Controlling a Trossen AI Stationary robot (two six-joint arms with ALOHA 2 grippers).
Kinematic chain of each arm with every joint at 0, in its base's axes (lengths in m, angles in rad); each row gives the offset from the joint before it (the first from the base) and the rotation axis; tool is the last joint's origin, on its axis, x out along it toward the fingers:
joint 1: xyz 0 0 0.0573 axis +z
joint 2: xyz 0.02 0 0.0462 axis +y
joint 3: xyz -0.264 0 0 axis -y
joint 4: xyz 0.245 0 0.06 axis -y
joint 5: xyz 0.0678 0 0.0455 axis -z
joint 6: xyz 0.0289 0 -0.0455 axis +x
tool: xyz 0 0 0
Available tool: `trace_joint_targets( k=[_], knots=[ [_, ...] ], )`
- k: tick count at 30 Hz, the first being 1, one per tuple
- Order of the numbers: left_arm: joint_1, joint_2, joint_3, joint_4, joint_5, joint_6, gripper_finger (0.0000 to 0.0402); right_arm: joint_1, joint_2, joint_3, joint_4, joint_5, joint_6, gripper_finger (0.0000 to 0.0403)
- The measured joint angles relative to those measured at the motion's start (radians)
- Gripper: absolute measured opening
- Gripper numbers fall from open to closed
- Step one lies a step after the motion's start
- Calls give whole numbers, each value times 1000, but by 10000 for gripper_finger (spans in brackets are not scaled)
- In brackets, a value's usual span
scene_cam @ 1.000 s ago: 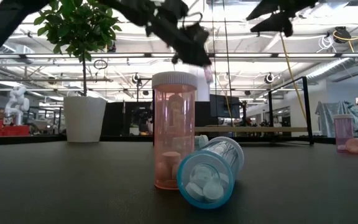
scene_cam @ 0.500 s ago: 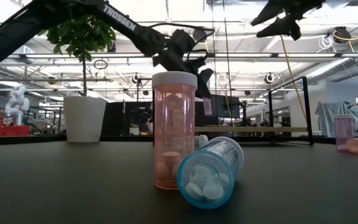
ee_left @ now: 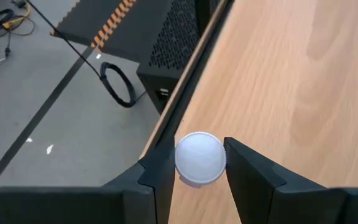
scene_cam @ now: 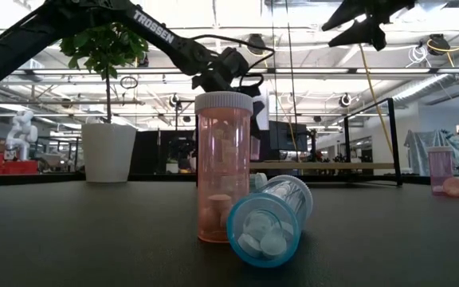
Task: Pick and place medicine bottles onto shelf by color
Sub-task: Put the top left pink pill bottle on the shelf, then put the bottom left blue pill bottle on the shelf
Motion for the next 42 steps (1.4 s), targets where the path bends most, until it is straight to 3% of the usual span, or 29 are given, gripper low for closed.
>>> trace_joint_targets(
  k=[26, 42],
  knots=[
    [18, 0, 1, -60, 4, -58, 134, 62, 0, 0, 0, 70, 28, 215],
    [18, -26, 0, -65, -1, -44, 213, 62, 0, 0, -1, 69, 38, 215]
  ],
)
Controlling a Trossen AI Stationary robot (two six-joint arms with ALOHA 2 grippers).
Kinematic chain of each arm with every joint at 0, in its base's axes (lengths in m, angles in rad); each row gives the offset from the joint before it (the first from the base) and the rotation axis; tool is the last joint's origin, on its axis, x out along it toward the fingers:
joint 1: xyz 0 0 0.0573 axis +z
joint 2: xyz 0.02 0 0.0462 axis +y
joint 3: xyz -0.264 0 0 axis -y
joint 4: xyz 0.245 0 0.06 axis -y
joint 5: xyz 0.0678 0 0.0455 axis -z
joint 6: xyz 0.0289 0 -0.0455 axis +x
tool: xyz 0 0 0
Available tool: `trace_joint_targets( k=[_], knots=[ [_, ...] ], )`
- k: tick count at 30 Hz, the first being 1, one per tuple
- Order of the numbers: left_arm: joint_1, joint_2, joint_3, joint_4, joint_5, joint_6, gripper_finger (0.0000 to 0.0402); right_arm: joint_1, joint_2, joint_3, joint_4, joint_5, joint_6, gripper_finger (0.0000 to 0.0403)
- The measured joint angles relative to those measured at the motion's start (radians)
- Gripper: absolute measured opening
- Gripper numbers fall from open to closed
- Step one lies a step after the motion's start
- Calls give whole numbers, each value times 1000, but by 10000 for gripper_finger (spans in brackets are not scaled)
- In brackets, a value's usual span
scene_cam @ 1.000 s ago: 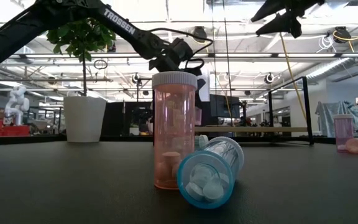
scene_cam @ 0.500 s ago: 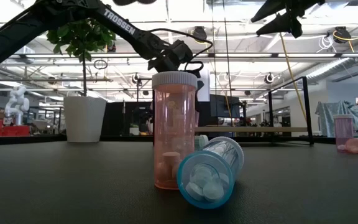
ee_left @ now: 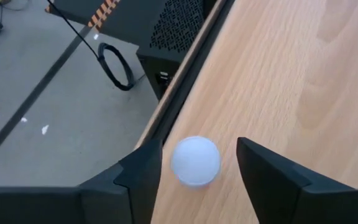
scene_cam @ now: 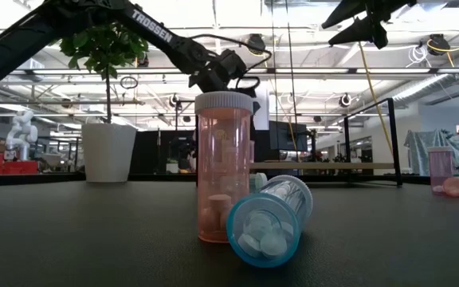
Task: Pick and place medicine bottles onto shelf by color
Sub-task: Put the bottom left blue pill bottle on the shelf
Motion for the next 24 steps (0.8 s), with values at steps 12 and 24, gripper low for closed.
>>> trace_joint_targets(
  k=[12, 24],
  knots=[
    [-48, -255, 0, -119, -39, -5, 230, 0, 14, 0, 21, -70, -118, 215],
    [-227, -555, 1, -369, -239, -288, 230, -1, 88, 0, 156, -136, -196, 215]
  ],
)
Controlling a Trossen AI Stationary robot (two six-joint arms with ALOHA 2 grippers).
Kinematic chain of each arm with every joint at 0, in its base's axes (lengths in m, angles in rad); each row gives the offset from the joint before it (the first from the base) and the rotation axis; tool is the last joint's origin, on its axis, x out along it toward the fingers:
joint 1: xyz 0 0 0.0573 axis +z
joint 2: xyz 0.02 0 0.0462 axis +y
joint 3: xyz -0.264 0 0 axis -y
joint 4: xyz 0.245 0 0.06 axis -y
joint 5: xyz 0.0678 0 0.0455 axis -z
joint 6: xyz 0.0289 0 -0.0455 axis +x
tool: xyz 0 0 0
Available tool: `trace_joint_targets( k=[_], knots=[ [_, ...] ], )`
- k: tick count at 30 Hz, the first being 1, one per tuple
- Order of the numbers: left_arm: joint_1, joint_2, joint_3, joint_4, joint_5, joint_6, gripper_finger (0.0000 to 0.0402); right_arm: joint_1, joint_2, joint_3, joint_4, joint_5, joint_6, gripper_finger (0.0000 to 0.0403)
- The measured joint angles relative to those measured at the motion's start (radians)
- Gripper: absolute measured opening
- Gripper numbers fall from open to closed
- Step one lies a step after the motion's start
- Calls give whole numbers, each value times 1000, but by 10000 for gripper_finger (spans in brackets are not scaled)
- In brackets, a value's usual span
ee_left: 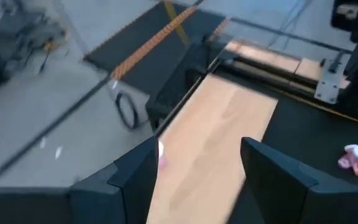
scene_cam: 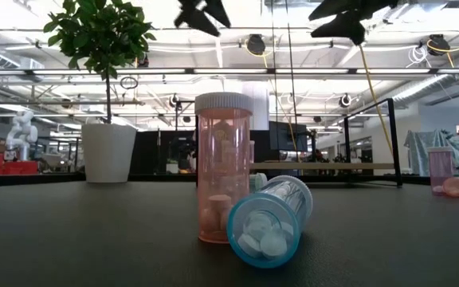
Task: Pick and place medicine bottles onto shelf by color
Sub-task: Put the bottom left blue pill bottle on the shelf
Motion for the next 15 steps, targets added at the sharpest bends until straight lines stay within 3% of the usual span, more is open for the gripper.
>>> trace_joint_targets(
  k=[6, 10, 15],
  knots=[
    [-165, -74, 0, -270, -162, -299, 230, 0, 24, 0, 65, -89, 25, 215],
    [-294, -77, -7, -517, -329, -364, 230, 11, 32, 0, 147, -211, 56, 215],
    [-328, -104, -167, -609, -359, -477, 230, 64, 44, 0, 245, -229, 158, 215]
  ],
)
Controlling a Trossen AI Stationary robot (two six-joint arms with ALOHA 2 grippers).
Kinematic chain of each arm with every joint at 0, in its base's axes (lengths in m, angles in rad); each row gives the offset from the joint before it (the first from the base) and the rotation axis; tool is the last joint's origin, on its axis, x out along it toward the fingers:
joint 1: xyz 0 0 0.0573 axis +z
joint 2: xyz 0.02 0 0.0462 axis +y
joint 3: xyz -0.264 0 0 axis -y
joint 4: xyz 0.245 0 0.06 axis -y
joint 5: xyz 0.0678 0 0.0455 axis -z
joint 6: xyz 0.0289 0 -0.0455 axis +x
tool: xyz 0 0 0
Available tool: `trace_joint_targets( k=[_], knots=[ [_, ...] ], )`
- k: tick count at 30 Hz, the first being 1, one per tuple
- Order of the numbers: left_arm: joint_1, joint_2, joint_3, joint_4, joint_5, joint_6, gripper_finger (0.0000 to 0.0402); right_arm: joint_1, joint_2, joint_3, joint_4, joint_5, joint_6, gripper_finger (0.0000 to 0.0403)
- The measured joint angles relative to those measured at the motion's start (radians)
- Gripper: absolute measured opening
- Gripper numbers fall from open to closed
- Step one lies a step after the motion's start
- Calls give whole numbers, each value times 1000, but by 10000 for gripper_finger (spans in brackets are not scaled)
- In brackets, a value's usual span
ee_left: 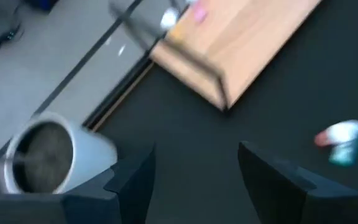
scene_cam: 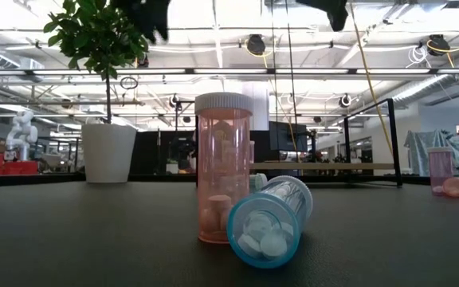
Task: Pick and place medicine bottles onto shelf by color
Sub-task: Put the bottom left blue pill bottle on the shelf
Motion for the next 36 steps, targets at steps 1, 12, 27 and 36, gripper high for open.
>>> trace_joint_targets(
  k=[1, 12, 27, 36],
  knots=[
    [0, -19, -41, 3, 9, -20, 230, 19, 4, 0, 11, 14, 12, 215],
    [-122, -324, -446, 90, 157, -214, 230, 339, 196, -1, 235, 476, 49, 215],
    [-433, -541, -932, 329, 349, -609, 230, 581, 551, 5, 657, 758, 226, 215],
    [-530, -511, -978, 457, 394, -543, 230, 653, 539, 5, 450, 843, 414, 215]
  ],
)
